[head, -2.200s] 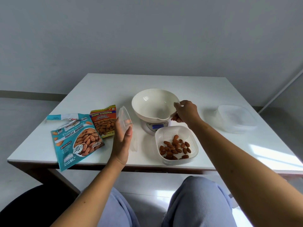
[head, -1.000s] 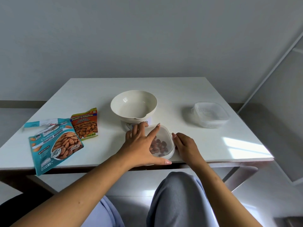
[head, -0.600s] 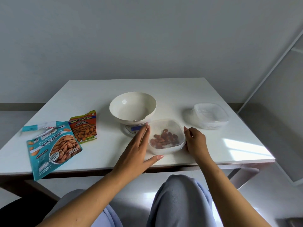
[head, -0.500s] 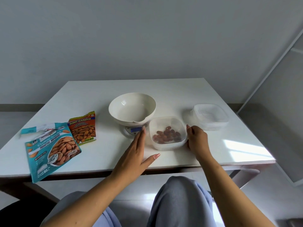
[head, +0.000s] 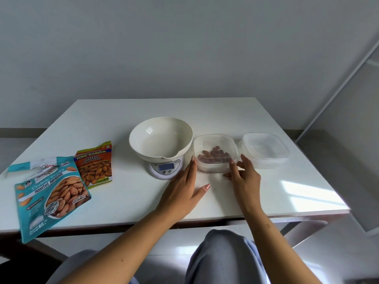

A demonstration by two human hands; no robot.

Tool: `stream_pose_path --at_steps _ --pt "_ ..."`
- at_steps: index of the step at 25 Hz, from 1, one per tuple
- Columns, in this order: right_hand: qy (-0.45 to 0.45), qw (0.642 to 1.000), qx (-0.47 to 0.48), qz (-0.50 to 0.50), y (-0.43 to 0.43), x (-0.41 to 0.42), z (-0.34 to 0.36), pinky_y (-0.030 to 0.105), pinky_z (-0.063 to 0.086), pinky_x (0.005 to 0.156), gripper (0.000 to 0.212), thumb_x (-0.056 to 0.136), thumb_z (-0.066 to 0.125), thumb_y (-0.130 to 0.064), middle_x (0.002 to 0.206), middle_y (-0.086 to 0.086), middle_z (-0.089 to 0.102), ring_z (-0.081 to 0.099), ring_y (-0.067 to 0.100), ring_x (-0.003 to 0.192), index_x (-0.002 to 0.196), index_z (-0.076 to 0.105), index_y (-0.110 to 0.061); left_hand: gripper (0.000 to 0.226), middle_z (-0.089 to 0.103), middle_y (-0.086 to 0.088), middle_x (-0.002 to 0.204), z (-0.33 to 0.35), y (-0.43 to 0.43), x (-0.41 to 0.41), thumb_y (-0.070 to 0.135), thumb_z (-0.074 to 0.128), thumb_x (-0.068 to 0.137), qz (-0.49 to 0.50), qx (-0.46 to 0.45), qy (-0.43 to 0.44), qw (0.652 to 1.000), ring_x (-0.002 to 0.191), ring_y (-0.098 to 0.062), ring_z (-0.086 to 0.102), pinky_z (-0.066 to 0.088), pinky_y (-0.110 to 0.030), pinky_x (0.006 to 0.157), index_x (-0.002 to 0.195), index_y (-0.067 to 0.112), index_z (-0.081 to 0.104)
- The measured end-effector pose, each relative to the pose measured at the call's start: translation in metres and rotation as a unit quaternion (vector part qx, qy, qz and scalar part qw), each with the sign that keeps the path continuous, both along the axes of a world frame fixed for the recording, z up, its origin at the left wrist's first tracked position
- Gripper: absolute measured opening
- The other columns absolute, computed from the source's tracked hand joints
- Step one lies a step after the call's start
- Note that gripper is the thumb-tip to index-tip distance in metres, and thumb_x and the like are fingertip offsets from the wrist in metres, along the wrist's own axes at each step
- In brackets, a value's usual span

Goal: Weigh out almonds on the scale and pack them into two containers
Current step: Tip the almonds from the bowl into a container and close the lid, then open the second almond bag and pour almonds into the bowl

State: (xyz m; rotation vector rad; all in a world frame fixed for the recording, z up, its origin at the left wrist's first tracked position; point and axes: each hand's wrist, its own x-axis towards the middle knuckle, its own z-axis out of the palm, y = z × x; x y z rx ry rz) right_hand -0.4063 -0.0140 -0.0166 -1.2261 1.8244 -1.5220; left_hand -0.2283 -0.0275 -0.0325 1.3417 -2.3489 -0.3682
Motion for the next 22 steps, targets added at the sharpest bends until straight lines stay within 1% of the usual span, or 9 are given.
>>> stream_pose_path --at_steps 4,8,10,12,15,17,18,20,22 --pt "0.017 1.000 0.000 0.003 -0.003 -0.002 -0.001 0.011 0.052 0.062 0.043 0.095 0.052 -0.035 0.103 -0.001 0.063 0.066 -0.001 0.061 0.132 0.049 -0.014 0.091 0.003 -0.006 0.163 -0.002 -0.004 -0.004 0.065 0.018 0.084 0.012 -0.011 -0.016 1.000 0.151 -0.018 0.007 0.000 -0.018 0.115 0.154 0.009 -0.001" --pt "0.016 1.000 0.003 0.001 0.000 -0.002 -0.001 0.024 0.054 0.072 0.043 0.094 0.051 -0.036 0.109 0.003 0.062 0.067 0.005 0.067 0.131 0.048 -0.013 0.086 0.003 -0.005 0.164 -0.001 -0.003 -0.004 0.059 0.032 0.091 0.012 0.001 -0.003 1.000 0.151 -0.015 0.004 -0.001 -0.016 0.114 0.154 0.010 0.000" --pt "0.001 1.000 0.000 -0.014 0.004 -0.002 -0.002 0.022 0.053 0.069 0.041 0.094 0.052 -0.035 0.108 0.001 0.061 0.067 0.005 0.068 0.128 0.048 -0.012 0.081 0.003 -0.003 0.164 0.001 0.003 0.001 0.053 0.038 0.095 0.005 0.018 0.018 1.000 0.151 -0.013 0.004 0.003 -0.016 0.115 0.154 0.012 0.001" --pt "-0.013 0.999 -0.016 -0.039 0.013 0.002 -0.003 0.022 0.053 0.067 0.032 0.094 0.053 -0.031 0.105 0.000 0.062 0.068 0.009 0.071 0.120 0.050 -0.013 0.073 0.013 0.002 0.163 0.002 0.015 0.015 0.048 0.043 0.096 -0.004 0.065 0.065 0.996 0.149 -0.010 0.014 0.015 -0.021 0.117 0.154 0.018 0.010" --pt "0.002 0.997 -0.023 -0.072 0.029 0.022 -0.003 0.032 0.050 0.069 0.012 0.094 0.054 -0.022 0.091 0.002 0.061 0.062 0.016 0.074 0.104 0.052 -0.015 0.053 0.049 0.007 0.145 0.006 0.036 0.054 0.047 0.048 0.093 0.001 0.101 0.179 0.979 0.132 -0.004 0.046 0.039 -0.029 0.110 0.141 0.024 0.043" --pt "0.000 0.999 -0.033 -0.031 0.036 0.051 0.000 0.026 0.046 0.064 0.002 0.093 0.054 -0.015 0.078 0.001 0.061 0.056 0.013 0.065 0.094 0.054 -0.017 0.039 0.068 0.008 0.119 0.012 0.041 0.089 0.041 0.048 0.091 0.034 0.031 0.218 0.975 0.110 -0.002 0.062 0.050 -0.030 0.095 0.119 0.019 0.063" --pt "0.004 0.999 -0.042 0.013 0.036 0.071 0.001 0.023 0.044 0.060 0.007 0.092 0.055 -0.012 0.073 0.001 0.062 0.055 0.015 0.061 0.089 0.054 -0.018 0.033 0.071 0.007 0.108 0.016 0.040 0.110 0.036 0.048 0.091 0.060 -0.026 0.204 0.977 0.100 -0.004 0.065 0.053 -0.031 0.089 0.109 0.016 0.068" --pt "0.026 0.991 -0.040 0.129 0.033 0.117 0.001 0.029 0.048 0.057 0.012 0.089 0.057 -0.010 0.067 0.004 0.064 0.058 0.021 0.059 0.084 0.055 -0.021 0.026 0.071 0.003 0.097 0.025 0.035 0.154 0.027 0.049 0.091 0.127 -0.150 0.110 0.974 0.091 -0.012 0.065 0.053 -0.036 0.081 0.097 0.013 0.070" --pt "0.050 0.970 -0.020 0.236 0.024 0.166 0.004 0.037 0.052 0.060 0.011 0.088 0.059 -0.012 0.070 0.004 0.065 0.062 0.022 0.062 0.084 0.057 -0.022 0.026 0.070 -0.001 0.103 0.027 0.027 0.194 0.028 0.049 0.092 0.211 -0.207 0.021 0.955 0.098 -0.020 0.063 0.051 -0.041 0.086 0.099 0.013 0.069"
